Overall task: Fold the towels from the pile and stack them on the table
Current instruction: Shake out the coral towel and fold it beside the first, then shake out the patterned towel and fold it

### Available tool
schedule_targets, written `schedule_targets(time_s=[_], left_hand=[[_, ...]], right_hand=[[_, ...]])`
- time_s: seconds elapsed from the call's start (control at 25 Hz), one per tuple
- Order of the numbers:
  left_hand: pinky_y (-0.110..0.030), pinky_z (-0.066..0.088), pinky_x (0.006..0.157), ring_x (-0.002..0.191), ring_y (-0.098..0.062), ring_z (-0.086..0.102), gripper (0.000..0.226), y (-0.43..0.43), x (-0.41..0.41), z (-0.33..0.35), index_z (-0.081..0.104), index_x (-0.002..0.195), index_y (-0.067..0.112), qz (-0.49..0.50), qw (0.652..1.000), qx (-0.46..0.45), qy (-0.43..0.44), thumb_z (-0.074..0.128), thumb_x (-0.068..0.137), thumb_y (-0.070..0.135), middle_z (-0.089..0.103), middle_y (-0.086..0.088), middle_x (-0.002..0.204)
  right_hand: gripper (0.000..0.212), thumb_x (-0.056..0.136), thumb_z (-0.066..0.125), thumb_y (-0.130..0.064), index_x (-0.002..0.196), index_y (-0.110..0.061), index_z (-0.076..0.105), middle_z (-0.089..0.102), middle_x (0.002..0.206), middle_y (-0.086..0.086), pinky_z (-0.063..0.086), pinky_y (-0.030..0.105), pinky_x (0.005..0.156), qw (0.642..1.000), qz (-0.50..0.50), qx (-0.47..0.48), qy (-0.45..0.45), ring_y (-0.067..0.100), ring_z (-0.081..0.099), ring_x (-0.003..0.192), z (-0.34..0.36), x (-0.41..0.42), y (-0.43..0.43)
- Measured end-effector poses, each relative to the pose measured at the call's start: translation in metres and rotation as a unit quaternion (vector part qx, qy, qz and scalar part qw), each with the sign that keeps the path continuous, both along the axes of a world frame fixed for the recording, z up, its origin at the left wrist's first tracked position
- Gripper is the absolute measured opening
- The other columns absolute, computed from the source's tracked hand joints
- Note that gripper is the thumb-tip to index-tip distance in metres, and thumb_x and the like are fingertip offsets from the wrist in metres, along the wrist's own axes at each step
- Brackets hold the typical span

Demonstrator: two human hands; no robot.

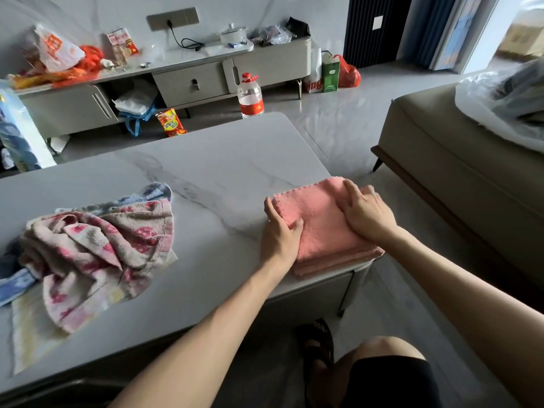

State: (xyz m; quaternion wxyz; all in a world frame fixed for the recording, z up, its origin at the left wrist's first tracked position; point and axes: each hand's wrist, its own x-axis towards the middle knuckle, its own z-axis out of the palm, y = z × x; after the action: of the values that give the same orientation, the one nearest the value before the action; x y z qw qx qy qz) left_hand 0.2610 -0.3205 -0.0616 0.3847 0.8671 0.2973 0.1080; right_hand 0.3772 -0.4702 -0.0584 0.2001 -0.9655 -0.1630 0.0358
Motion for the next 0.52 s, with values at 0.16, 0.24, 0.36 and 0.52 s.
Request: schedule_targets(time_s=[0.16,0.24,0.36,0.52], left_hand=[[-0.045,0.029,0.113,0.141,-0.036,0.031,0.077,0.011,0.006,-0.004,0.028,0.151,0.010,-0.091,0.946,0.306,-0.054,0.035,0.091,0.057,0.027,-0.022,0.155],[-0.044,0.011,0.121,0.150,-0.029,0.012,0.091,0.014,0.008,-0.016,0.017,0.154,0.014,-0.186,0.938,0.293,0.014,0.008,0.083,0.070,0.014,-0.014,0.162],[-0.044,0.000,0.122,0.152,-0.023,-0.003,0.093,0.016,0.008,-0.036,-0.002,0.156,0.020,-0.212,0.945,0.234,0.080,-0.003,0.080,0.075,-0.002,-0.008,0.165],[-0.043,-0.002,0.122,0.151,-0.022,-0.007,0.077,0.021,0.007,-0.027,-0.003,0.155,0.020,-0.230,0.940,0.226,0.109,0.020,0.096,0.062,-0.007,-0.009,0.164]], right_hand=[[0.055,0.099,0.032,-0.050,0.149,-0.029,0.032,0.029,0.157,0.007,0.019,0.044,0.116,0.986,0.092,-0.021,-0.141,0.026,0.024,0.144,0.002,-0.007,0.016],[0.063,0.095,0.019,-0.060,0.150,-0.032,0.029,0.022,0.160,0.004,0.017,0.043,0.118,0.983,0.126,-0.055,-0.121,0.023,0.014,0.148,-0.013,-0.009,0.021],[0.063,0.095,0.019,-0.061,0.153,-0.035,0.019,0.013,0.163,0.008,0.014,0.044,0.120,0.986,0.123,-0.076,-0.084,0.028,0.006,0.150,-0.029,-0.007,0.021],[0.065,0.097,0.022,-0.058,0.154,-0.029,0.016,0.011,0.162,0.014,0.011,0.046,0.121,0.986,0.117,-0.093,-0.068,0.032,0.005,0.150,-0.023,-0.009,0.025]])
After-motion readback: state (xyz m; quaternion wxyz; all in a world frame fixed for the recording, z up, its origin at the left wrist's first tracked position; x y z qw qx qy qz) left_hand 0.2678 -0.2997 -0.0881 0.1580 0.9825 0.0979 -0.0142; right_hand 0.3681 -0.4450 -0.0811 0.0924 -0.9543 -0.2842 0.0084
